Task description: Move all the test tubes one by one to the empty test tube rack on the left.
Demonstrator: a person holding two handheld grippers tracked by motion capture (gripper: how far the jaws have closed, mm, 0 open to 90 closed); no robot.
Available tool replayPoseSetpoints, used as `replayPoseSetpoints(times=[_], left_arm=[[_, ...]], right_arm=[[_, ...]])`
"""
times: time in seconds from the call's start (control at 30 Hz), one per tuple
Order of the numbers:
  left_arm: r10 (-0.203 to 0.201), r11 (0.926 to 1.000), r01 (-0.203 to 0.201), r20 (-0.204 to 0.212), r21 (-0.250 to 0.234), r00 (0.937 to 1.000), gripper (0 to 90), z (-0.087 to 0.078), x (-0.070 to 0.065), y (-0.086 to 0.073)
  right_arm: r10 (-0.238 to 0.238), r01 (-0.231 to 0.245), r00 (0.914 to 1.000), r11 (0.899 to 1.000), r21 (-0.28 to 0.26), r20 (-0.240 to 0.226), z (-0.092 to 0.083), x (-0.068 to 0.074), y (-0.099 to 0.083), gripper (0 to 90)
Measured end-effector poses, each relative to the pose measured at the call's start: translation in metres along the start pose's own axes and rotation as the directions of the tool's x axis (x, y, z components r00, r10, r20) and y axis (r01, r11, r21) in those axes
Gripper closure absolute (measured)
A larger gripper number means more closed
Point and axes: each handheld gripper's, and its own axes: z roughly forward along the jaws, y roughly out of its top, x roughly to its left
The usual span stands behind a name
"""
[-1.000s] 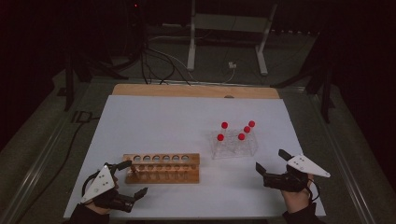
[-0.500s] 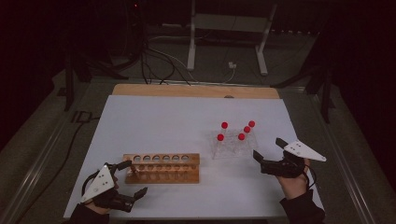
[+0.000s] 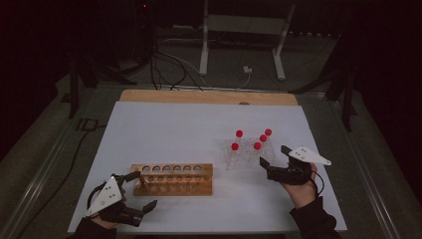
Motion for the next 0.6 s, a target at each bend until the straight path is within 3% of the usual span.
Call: replayPoseSetpoints(times=[0.33,0.53,0.6], left_arm=[[-0.003,1.0000,0.003,0.003,0.000,1.0000,0.4,0.000,0.000,0.000],[-0.002,1.0000,0.002,0.005,-0.001,1.0000,0.4,0.000,0.000,0.000],[-0.002,1.0000,0.002,0.005,-0.001,1.0000,0.4,0.000,0.000,0.000]], right_arm=[[-0.011,0.009,0.9995,0.999,0.052,0.028,0.016,0.006,0.000,26.4],[-0.030,0.028,0.9994,0.994,0.104,0.018,0.029,0.010,0.000,48.5],[-0.036,0.033,0.9990,0.993,0.113,0.026,0.032,0.011,0.000,51.8]])
